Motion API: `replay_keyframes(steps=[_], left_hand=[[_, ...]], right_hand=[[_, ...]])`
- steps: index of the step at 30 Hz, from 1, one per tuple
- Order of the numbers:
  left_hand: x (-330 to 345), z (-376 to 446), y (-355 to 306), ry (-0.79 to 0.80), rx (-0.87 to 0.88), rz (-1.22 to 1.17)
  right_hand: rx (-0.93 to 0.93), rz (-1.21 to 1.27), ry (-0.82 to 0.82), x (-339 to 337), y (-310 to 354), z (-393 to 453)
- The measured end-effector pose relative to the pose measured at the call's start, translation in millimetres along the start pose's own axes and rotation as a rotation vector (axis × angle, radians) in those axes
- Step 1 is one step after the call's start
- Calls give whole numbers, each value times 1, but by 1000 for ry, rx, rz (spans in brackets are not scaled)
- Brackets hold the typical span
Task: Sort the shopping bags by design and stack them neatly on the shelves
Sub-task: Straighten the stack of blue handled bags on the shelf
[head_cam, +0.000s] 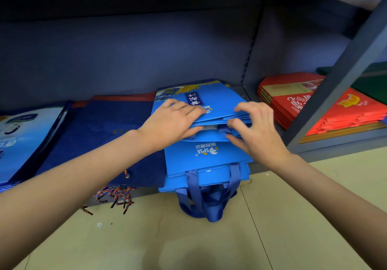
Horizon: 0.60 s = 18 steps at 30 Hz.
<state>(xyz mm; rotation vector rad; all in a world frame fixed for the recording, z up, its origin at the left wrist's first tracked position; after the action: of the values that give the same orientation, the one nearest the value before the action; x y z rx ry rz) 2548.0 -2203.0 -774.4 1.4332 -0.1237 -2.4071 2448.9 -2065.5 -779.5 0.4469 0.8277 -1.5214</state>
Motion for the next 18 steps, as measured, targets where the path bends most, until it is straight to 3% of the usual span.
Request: replay_keyframes(steps=[7,11,18], left_hand=[[5,-3,-4,27,51,-18],[10,-8,-4,94,31,-43],[21,-20,-9,145,111,-14]], right_hand=[[280,165,375,22,-15,-7],[430,74,326,24,-16,-3],[517,208,494,30,-16,-19]])
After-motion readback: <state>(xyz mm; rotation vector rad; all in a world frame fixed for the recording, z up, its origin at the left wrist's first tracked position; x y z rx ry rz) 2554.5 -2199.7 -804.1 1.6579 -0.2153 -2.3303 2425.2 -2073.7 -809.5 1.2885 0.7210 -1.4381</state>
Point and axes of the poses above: each hand's wrist, its own z-axis towards the middle knuckle, its own x-axis out of the palm, y = z × x, the point moved 6 cm from there along z, towards the middle knuckle, and after that the axes turned 11 degrees about -x, right-handed, at the moved point
